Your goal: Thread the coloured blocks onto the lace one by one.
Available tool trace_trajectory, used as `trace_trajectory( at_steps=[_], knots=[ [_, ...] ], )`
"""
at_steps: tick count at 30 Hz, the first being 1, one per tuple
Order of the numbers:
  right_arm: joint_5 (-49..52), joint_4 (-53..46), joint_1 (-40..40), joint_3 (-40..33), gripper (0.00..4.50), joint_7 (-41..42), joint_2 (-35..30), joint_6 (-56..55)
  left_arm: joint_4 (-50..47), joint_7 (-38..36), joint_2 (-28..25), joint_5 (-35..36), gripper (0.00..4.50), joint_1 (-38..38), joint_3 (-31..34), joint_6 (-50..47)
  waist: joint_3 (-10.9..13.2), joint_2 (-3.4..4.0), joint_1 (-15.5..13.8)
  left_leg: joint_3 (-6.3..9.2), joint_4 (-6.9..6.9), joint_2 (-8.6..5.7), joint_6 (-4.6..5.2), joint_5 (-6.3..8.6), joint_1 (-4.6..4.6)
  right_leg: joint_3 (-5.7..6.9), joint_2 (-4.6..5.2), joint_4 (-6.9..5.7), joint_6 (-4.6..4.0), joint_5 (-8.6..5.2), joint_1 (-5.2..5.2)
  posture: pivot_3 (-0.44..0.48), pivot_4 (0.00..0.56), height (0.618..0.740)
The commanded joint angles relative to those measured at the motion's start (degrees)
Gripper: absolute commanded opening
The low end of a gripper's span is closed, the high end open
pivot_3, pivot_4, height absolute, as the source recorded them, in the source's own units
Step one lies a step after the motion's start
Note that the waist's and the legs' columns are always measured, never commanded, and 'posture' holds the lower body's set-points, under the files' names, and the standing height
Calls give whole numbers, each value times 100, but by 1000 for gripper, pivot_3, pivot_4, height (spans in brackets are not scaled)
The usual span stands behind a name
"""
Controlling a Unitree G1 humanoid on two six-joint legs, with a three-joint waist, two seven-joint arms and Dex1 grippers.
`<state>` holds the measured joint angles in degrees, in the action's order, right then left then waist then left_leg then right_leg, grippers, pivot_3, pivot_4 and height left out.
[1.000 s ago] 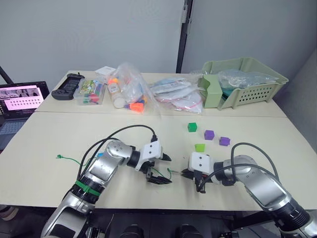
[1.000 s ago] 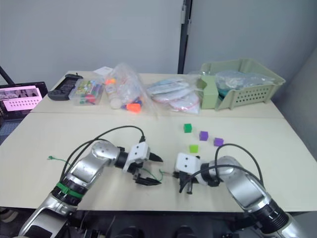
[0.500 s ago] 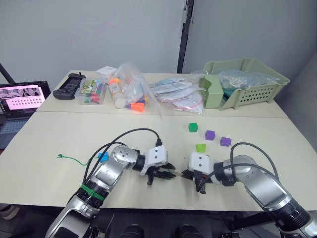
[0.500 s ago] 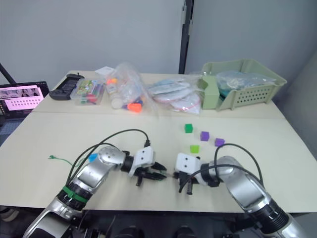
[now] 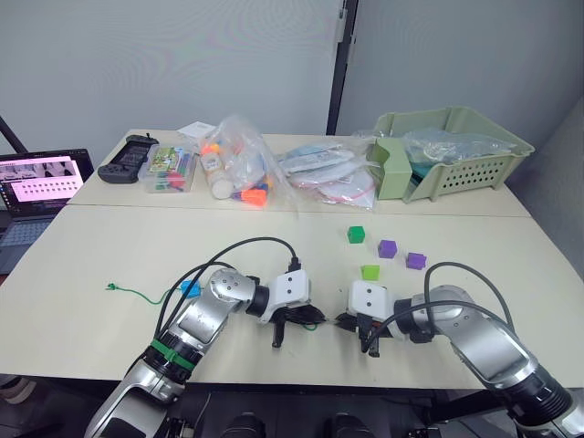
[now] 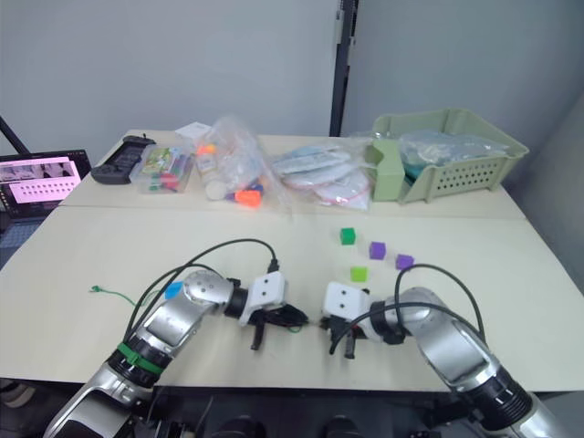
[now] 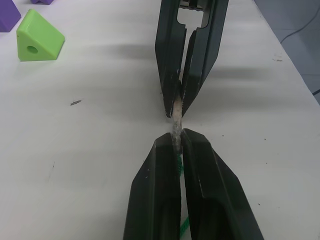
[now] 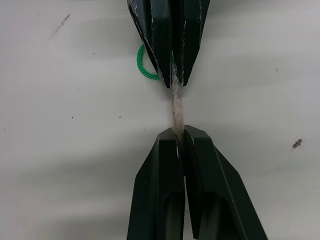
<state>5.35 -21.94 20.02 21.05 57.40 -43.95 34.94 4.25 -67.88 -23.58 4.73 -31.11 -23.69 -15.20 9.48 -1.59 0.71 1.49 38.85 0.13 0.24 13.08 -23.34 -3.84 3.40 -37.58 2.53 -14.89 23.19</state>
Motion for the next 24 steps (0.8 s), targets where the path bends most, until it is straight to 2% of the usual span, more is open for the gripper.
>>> trace_trajectory(
  at_steps=[1,2,3,7,9,12,14,17,20,24],
  knots=[
    [211,-358,4,-248,0,-52,44,207,-146,108,35,33,20,-58,66,35,0,0,0,0,0,0,0,0,0,0,0,0,0,0,0,0,150,740],
    [232,-395,-17,-341,0,-174,113,231,-148,101,32,35,20,-55,67,40,0,0,0,1,0,0,0,0,0,0,0,0,0,0,0,0,150,740],
    [329,-490,-69,-471,691,-250,162,375,-148,90,29,39,0,-55,67,45,0,0,0,1,0,0,0,0,0,0,0,0,0,0,0,0,150,740],
    [630,-887,-368,-983,2066,-478,191,823,-163,59,18,71,0,-57,63,51,0,0,-7,10,0,0,0,0,-1,0,0,-1,0,0,0,0,150,740],
    [806,-1214,-784,-1610,2690,-746,192,1083,-180,40,17,100,0,-54,74,53,0,0,-39,10,0,-4,0,0,-4,0,2,1,0,0,-1,0,150,740],
    [1364,-1753,-1430,-2770,3716,-1124,520,1662,-178,27,15,132,0,-47,99,75,0,0,-71,10,-1,-6,0,0,-6,1,5,3,1,0,-2,0,150,740],
    [1574,-1960,-1689,-3283,3716,-1435,791,1969,-173,27,7,151,0,-41,128,84,0,0,-71,12,-3,-3,0,0,-4,-2,4,6,0,0,-2,0,150,740],
    [1363,-2177,-2163,-3721,3716,-2317,1426,1996,-182,22,-9,254,0,-1,234,70,0,0,-42,9,-3,2,0,0,2,-5,0,5,1,-1,-2,0,150,740],
    [729,-2207,-2526,-3456,3716,-3628,2390,1715,-214,11,-52,360,0,41,302,46,-1,3,-10,7,-10,8,0,0,5,-3,-5,3,0,-1,-2,0,150,740],
    [-59,-1722,-2356,-2919,3716,-4907,3268,1193,-269,1,-97,417,0,76,349,-19,-4,10,48,6,-11,7,0,0,8,-22,0,2,0,-2,6,0,150,740]
  ],
)
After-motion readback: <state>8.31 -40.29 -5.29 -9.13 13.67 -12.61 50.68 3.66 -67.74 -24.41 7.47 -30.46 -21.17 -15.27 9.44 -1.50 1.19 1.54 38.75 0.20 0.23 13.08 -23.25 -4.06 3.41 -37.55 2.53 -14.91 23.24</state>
